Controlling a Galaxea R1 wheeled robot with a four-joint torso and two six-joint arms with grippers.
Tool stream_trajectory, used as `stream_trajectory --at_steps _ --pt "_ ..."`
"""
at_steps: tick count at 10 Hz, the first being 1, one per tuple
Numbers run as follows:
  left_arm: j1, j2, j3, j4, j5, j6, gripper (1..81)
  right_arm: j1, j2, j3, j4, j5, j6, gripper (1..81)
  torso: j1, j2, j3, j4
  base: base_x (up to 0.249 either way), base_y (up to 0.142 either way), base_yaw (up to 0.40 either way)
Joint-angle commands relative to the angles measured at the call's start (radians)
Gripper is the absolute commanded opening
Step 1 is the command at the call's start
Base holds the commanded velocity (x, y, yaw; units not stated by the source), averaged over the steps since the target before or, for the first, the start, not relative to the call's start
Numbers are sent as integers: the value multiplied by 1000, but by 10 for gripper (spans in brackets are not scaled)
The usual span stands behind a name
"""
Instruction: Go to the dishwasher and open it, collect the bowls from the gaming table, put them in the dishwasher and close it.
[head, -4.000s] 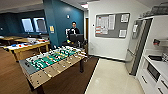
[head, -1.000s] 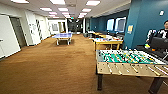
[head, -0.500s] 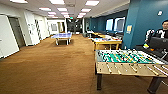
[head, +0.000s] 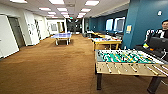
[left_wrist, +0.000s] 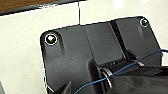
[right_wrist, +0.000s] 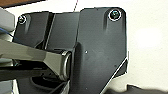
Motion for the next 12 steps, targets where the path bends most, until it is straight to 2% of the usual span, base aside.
stream_trajectory --at_steps 1,12 --pt "-58 -3 -2 -4 48 -2 811 42 -3 -5 6 -49 -2 811 0 0 0 0 0 0 0" --pt "-55 -4 -2 -2 48 -2 811 42 -3 0 6 -49 -2 811 -2 0 1 0 103 0 0"
